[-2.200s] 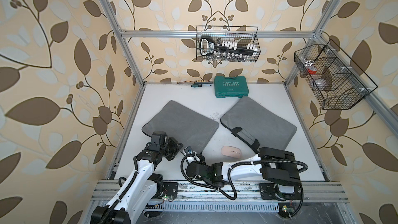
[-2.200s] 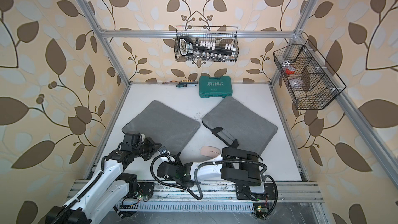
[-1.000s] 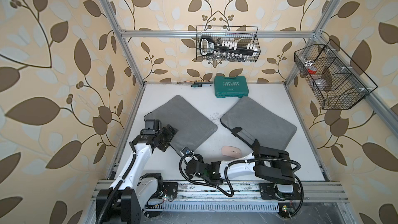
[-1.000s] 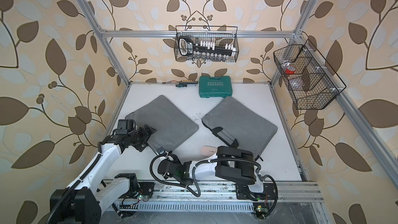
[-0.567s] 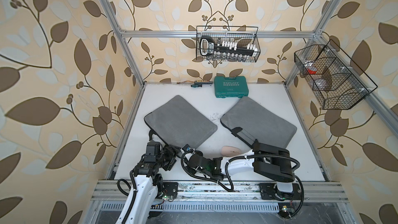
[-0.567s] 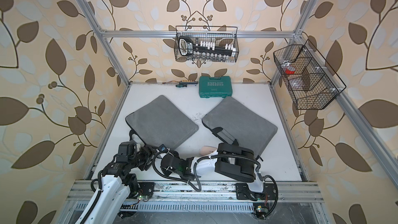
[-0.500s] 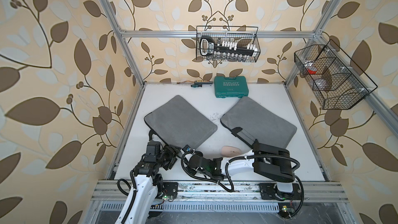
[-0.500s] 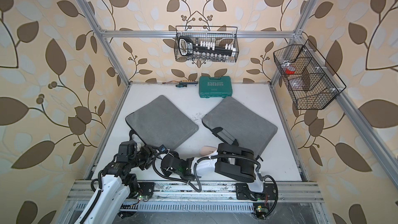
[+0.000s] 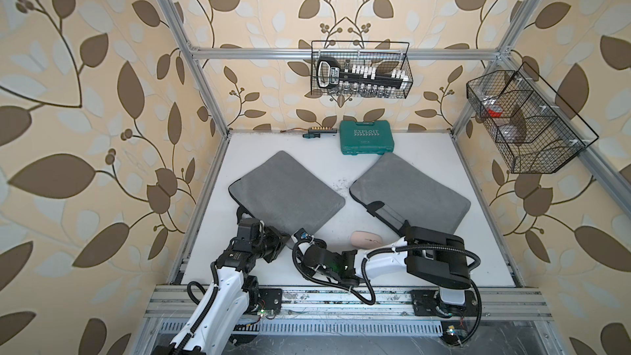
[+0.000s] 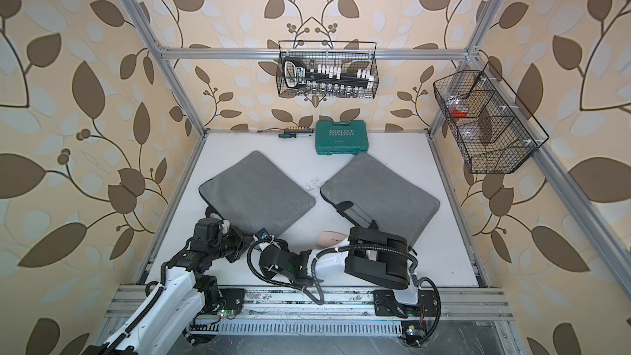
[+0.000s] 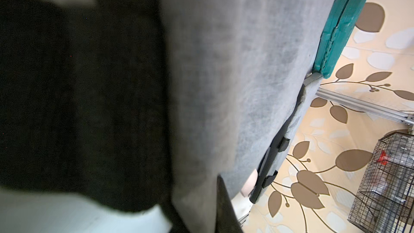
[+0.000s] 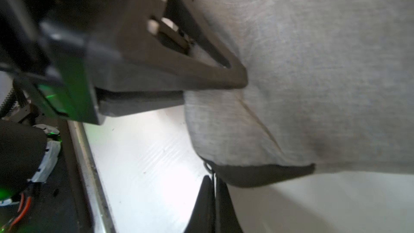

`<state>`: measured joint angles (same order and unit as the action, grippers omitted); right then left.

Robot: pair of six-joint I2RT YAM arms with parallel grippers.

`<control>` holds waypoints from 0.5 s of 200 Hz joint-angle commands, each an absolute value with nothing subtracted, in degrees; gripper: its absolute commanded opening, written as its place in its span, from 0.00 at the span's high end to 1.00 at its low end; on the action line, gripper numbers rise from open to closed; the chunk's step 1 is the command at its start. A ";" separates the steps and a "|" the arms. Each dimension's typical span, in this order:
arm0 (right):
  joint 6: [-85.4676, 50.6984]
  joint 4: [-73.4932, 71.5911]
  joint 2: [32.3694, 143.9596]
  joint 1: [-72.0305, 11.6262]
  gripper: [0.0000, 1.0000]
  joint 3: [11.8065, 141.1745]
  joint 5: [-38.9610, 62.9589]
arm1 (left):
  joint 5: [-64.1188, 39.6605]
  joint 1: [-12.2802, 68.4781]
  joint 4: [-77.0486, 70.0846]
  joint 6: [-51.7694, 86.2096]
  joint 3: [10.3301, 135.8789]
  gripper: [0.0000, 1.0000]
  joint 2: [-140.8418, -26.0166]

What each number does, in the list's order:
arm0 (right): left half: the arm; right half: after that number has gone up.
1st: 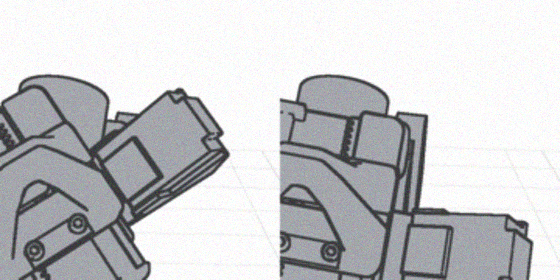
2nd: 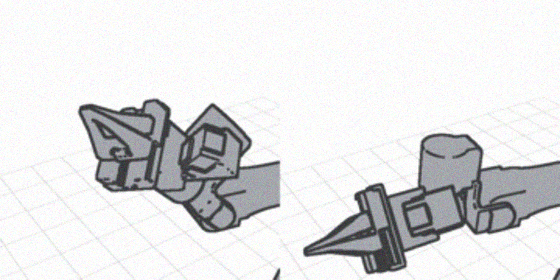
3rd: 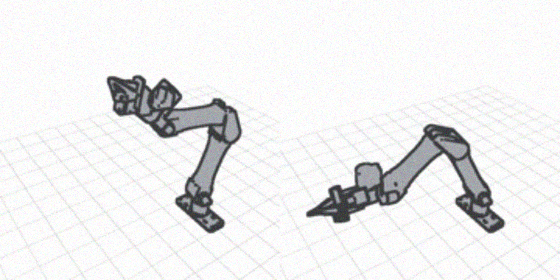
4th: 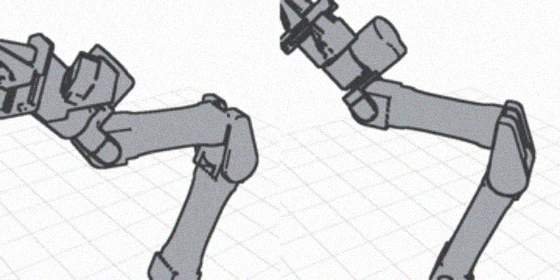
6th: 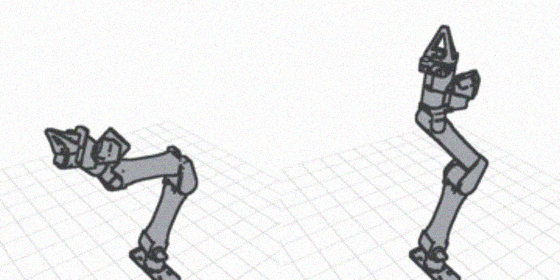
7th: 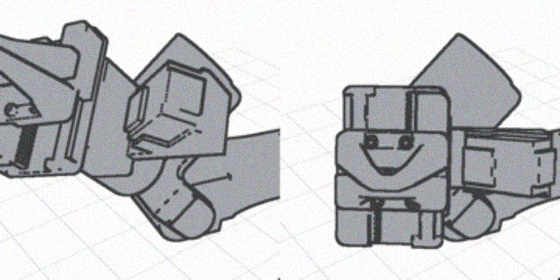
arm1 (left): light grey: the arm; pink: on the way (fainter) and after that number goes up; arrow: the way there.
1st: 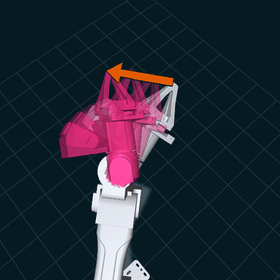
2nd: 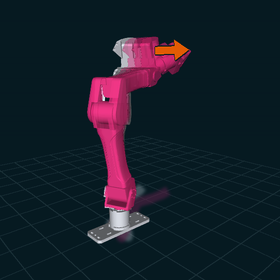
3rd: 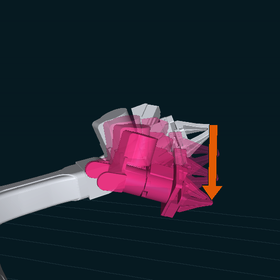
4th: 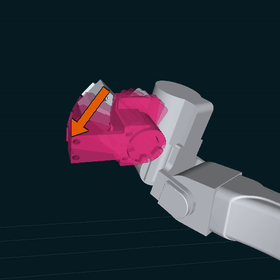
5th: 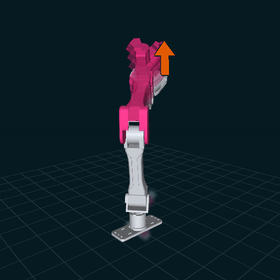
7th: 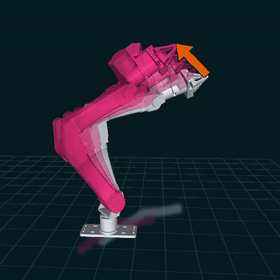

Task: Put the mouse into the laptop bag
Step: Zip the zipper on the zippered laptop bag.

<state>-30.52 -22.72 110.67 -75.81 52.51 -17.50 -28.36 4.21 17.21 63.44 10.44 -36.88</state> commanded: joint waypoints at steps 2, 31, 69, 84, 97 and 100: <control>-33.25 -21.31 109.12 -73.42 1.00 48.56 -18.51 | -25.23 4.48 17.04 62.73 10.37 1.00 -37.45; -33.40 -21.50 108.31 -70.53 1.00 46.09 -19.49 | -25.70 4.50 17.21 62.75 10.31 1.00 -37.18; -33.40 -21.13 109.09 -65.77 1.00 46.09 -18.56 | -26.04 4.49 18.54 62.67 10.27 1.00 -35.75; -33.57 -20.33 109.34 -64.74 1.00 46.88 -18.09 | -25.25 4.48 19.08 62.46 10.41 1.00 -35.51; -33.14 -19.73 109.22 -64.76 1.00 47.50 -18.07 | -23.30 4.48 19.92 61.92 11.22 1.00 -36.23; -33.13 -19.66 109.18 -64.77 1.00 47.66 -18.02 | -22.81 4.53 19.89 61.88 11.40 1.00 -36.60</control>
<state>-32.14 -25.41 109.12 -67.61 47.53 -12.71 -27.83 4.58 16.14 63.40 10.44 -35.99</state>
